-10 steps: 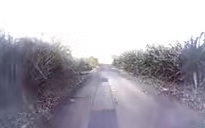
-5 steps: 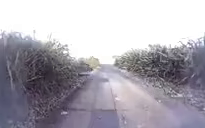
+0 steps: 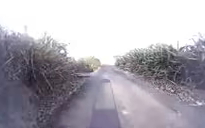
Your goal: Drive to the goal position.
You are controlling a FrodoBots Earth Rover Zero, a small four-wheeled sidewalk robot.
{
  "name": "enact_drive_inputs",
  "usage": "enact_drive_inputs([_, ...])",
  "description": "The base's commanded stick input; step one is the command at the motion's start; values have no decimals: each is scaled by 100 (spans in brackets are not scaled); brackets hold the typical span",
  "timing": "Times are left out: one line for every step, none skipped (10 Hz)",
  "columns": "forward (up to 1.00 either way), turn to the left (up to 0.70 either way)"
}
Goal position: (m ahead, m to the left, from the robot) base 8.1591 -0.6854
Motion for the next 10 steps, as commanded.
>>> enact_drive_inputs([85, -34])
enact_drive_inputs([85, 0])
enact_drive_inputs([85, 0])
enact_drive_inputs([85, 0])
enact_drive_inputs([85, 0])
enact_drive_inputs([85, 0])
enact_drive_inputs([85, 0])
enact_drive_inputs([85, 0])
enact_drive_inputs([85, 0])
enact_drive_inputs([85, 0])
